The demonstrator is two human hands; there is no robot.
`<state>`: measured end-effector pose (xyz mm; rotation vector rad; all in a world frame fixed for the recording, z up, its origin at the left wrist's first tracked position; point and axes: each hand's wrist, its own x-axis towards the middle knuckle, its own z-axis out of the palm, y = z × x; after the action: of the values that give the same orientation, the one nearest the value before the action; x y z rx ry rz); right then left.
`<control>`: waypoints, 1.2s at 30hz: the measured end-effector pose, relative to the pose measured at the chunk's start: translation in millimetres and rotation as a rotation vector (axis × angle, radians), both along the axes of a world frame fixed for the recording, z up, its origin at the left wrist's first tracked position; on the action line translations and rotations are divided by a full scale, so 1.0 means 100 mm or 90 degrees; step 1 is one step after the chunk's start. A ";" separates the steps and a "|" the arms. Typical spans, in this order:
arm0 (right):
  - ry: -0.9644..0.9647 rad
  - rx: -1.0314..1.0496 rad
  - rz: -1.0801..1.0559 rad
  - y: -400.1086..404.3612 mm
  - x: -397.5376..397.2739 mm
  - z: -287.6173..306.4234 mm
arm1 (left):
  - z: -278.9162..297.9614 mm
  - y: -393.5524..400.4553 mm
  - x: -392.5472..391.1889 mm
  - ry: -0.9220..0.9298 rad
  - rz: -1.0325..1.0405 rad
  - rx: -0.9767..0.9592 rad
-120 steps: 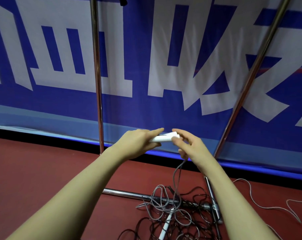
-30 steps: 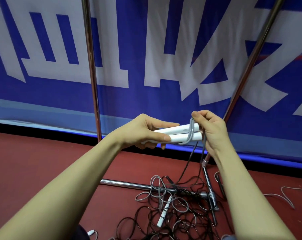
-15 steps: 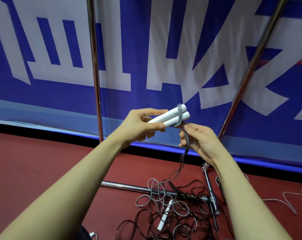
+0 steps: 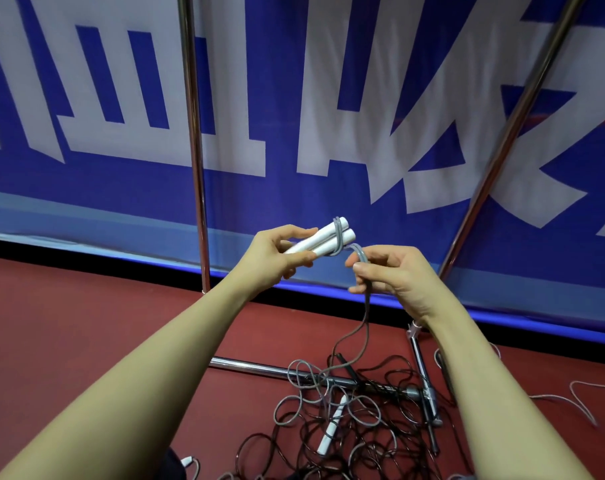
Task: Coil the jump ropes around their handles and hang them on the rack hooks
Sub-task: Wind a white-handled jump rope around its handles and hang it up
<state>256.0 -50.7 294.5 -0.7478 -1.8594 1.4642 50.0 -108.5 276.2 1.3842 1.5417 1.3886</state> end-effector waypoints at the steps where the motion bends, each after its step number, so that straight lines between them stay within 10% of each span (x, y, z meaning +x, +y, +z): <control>1: -0.010 0.037 -0.032 0.00 0.00 0.01 | -0.01 0.00 -0.01 0.019 -0.005 -0.009; 14: -0.174 0.267 -0.110 0.06 0.05 -0.07 | 0.05 -0.04 0.05 0.186 -0.240 -0.114; 27: 0.186 -0.214 -0.020 0.10 0.06 -0.05 | 0.34 -0.16 0.26 0.034 -0.274 -0.006; 36: 0.155 -0.255 0.031 0.17 0.08 -0.18 | 0.26 -0.05 0.35 -0.071 -0.078 0.017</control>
<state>263.8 -33.4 276.1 -0.6717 -1.4289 1.8978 85.3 -113.8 301.9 1.3706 1.3482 1.3915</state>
